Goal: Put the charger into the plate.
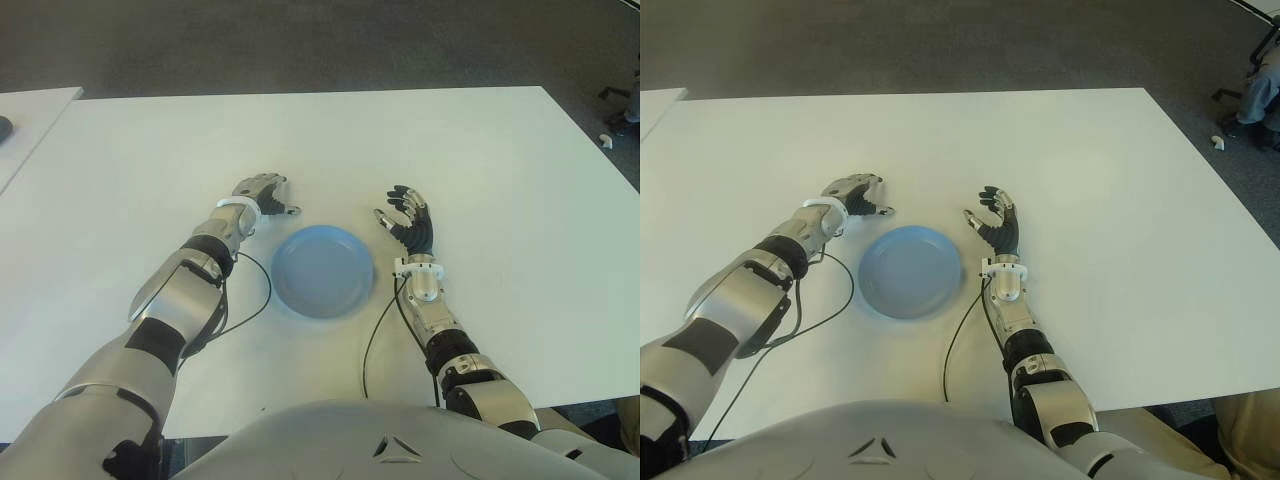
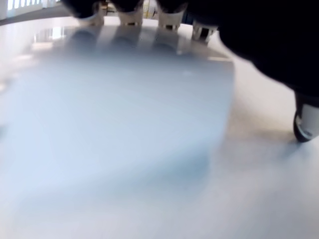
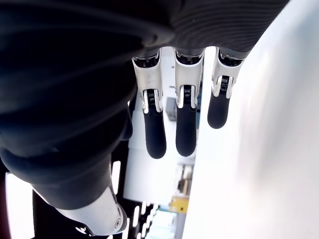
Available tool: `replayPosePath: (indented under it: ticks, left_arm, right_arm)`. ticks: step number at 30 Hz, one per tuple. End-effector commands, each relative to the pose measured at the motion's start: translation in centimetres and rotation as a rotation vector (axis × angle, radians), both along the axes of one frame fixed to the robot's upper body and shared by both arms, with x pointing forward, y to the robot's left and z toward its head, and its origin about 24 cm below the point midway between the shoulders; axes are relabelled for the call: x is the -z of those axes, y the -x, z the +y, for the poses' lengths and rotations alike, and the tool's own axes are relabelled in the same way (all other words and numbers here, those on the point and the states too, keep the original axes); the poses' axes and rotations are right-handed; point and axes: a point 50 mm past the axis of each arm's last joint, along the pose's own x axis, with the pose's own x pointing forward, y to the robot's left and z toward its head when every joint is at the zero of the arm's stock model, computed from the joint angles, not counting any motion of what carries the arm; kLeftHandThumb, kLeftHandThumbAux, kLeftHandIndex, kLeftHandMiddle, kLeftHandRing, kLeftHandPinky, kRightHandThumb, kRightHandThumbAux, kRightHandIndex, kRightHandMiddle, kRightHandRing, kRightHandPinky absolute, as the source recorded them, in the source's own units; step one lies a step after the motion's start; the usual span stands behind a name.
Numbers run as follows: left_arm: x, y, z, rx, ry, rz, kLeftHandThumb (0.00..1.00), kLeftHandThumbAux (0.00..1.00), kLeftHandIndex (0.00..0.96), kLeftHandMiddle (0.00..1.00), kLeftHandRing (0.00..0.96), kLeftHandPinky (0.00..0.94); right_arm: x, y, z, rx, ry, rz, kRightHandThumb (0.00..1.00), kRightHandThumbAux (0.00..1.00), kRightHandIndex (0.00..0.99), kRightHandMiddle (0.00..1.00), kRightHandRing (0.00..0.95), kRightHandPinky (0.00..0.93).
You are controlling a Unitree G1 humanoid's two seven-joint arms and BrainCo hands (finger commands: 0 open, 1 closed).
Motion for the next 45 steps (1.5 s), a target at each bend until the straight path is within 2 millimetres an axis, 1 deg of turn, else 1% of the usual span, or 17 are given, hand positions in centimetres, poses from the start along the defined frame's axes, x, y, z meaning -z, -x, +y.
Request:
replayPosePath:
  ticks: [1,10,13,17,27,35,45]
  left_arm:
    - [4.4,3.9,2.1,-0.004,-0.038,0.291,0.0,0.385,0.0,0.0,0.0,0.0]
    - [4.3,4.6,3.2,0.063,-0.015,0.305,0.0,0.406,0.0,0.0,0.0,0.0]
    - [4.2,5.3,4.1,0.112,0.018,0.284,0.0,0.422,0.0,0.0,0.0,0.0]
    - [3.9,6.0,4.8,0.165,0.052,0.259,0.0,0.44,0.0,0.0,0.0,0.0]
    - [3.4,7.5,5.9,0.246,0.091,0.185,0.0,0.492,0.0,0.0,0.0,0.0]
    - [3.0,8.4,6.3,0.282,0.107,0.145,0.0,0.519,0.0,0.0,0.0,0.0]
    - [3.1,9.1,6.3,0.29,0.099,0.122,0.0,0.529,0.0,0.0,0.0,0.0]
  right_arm:
    - [6.0,5.5,-1.7,0.049,0.03,0.319,0.084,0.905,0.261,0.342,0.31,0.272]
    - [6.0,5.6,-2.0,0.053,-0.003,0.317,0.05,0.929,0.282,0.34,0.316,0.296]
    - [6.0,5.7,-2.1,0.061,0.008,0.32,0.042,0.923,0.283,0.339,0.318,0.299]
    - [6.1,5.7,-2.2,0.064,0.018,0.325,0.032,0.915,0.28,0.338,0.321,0.304]
    - [6.1,5.8,-2.2,0.069,0.033,0.326,0.019,0.905,0.271,0.34,0.328,0.308]
    - [6.0,5.8,-2.2,0.062,0.045,0.322,0.007,0.893,0.267,0.341,0.328,0.307]
    - [6.0,5.8,-2.4,0.053,0.044,0.327,0.0,0.875,0.27,0.346,0.329,0.307]
